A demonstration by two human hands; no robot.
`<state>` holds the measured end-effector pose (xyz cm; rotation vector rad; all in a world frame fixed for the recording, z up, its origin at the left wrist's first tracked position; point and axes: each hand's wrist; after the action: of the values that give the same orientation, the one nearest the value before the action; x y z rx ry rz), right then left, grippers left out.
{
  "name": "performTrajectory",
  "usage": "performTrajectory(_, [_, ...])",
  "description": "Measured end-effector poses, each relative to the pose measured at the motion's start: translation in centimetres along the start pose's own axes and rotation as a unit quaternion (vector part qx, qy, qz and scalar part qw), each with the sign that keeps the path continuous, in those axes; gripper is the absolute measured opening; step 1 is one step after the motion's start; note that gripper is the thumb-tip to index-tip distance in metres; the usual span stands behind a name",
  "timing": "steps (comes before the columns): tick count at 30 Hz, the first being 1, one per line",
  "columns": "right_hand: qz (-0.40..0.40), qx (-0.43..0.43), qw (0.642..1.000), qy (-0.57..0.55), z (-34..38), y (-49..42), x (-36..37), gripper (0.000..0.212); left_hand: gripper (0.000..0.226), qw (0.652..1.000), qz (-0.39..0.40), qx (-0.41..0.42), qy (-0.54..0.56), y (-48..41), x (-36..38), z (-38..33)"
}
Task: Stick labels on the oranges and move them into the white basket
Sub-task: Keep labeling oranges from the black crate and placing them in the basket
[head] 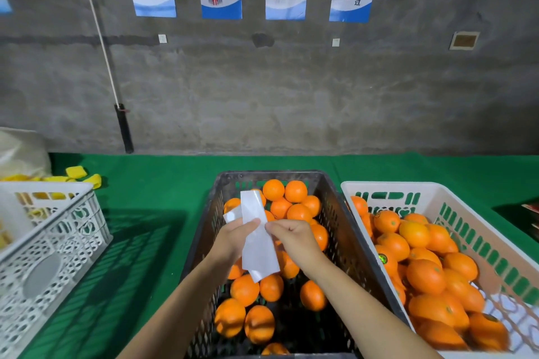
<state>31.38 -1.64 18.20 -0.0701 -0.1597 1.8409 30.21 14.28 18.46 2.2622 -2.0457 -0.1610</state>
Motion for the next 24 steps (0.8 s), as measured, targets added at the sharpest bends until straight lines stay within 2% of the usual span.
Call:
performTrajectory(3, [-0.006, 0.072, 0.995, -0.069, 0.59, 0.03, 0.04, 0.018, 0.024, 1.0, -0.013, -0.014, 0.011, 0.43, 0.11, -0.55])
performTrajectory(6, [0.025, 0.143, 0.98, -0.133, 0.71, 0.04, -0.14, 0.018, 0.02, 1.0, -0.011, -0.021, 0.014, 0.74, -0.07, -0.63])
performTrajectory(9, [0.035, 0.17, 0.969, -0.176, 0.78, -0.21, -0.21, 0.023, 0.011, 1.0, -0.01, -0.018, 0.009, 0.57, -0.36, -0.5])
performTrajectory(11, [0.002, 0.16, 0.977, -0.144, 0.69, -0.34, -0.12, 0.022, 0.003, 0.999, -0.026, -0.019, 0.0, 0.36, -0.28, -0.39])
performTrajectory(14, [-0.032, 0.133, 0.987, -0.08, 0.15, -0.44, 0.03, 0.02, 0.005, 0.999, -0.045, -0.02, -0.008, 0.23, -0.17, -0.19])
performTrajectory(21, [-0.008, 0.019, 0.999, -0.045, 0.05, 0.0, 0.44, 0.008, 0.006, 0.997, -0.069, -0.017, -0.032, 0.14, -0.58, -0.06])
performTrajectory(24, [-0.005, 0.01, 1.0, -0.023, -0.06, 0.13, 0.39, 0.01, 0.009, 0.997, -0.063, -0.031, -0.033, 0.11, -0.42, -0.1])
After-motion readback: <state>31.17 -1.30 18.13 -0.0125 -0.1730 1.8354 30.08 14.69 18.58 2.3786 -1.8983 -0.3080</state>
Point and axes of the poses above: each hand's wrist, its own y-axis away from the middle knuckle, its own x-axis out of the palm, z = x × y, and after that the axes turned 9 degrees about -y, right-handed
